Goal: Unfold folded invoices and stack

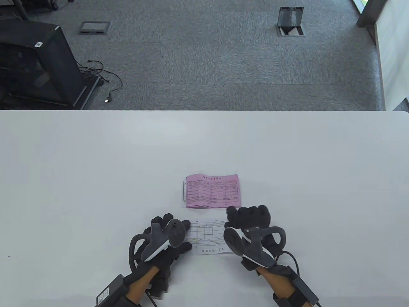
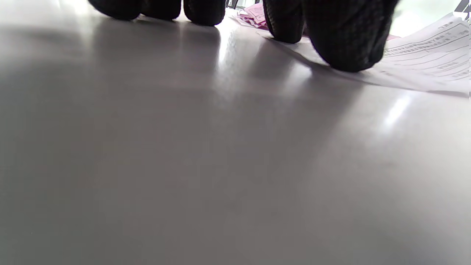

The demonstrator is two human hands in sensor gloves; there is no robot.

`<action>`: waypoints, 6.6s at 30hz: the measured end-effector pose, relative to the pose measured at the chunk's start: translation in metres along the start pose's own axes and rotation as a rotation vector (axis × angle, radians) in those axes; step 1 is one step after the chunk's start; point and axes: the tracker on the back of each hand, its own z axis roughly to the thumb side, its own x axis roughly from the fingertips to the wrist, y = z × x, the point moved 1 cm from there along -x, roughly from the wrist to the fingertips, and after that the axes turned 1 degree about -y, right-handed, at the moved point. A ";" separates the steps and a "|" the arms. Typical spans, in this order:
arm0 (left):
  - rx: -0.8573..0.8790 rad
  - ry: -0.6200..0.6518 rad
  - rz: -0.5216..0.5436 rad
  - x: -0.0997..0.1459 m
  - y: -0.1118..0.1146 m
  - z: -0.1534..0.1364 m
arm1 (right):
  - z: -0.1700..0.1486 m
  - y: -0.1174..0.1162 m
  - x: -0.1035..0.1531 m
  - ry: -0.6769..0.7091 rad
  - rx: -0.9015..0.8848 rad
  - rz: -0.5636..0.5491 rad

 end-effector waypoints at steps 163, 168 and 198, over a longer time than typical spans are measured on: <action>0.398 0.113 0.014 0.011 -0.026 -0.027 | -0.037 -0.004 0.008 -0.006 -1.342 0.226; 0.795 0.299 -0.012 0.011 -0.028 -0.043 | -0.033 0.019 0.012 0.179 -1.383 0.129; 0.871 0.082 0.351 -0.003 -0.030 -0.040 | -0.090 -0.027 -0.002 -0.370 -0.860 -0.018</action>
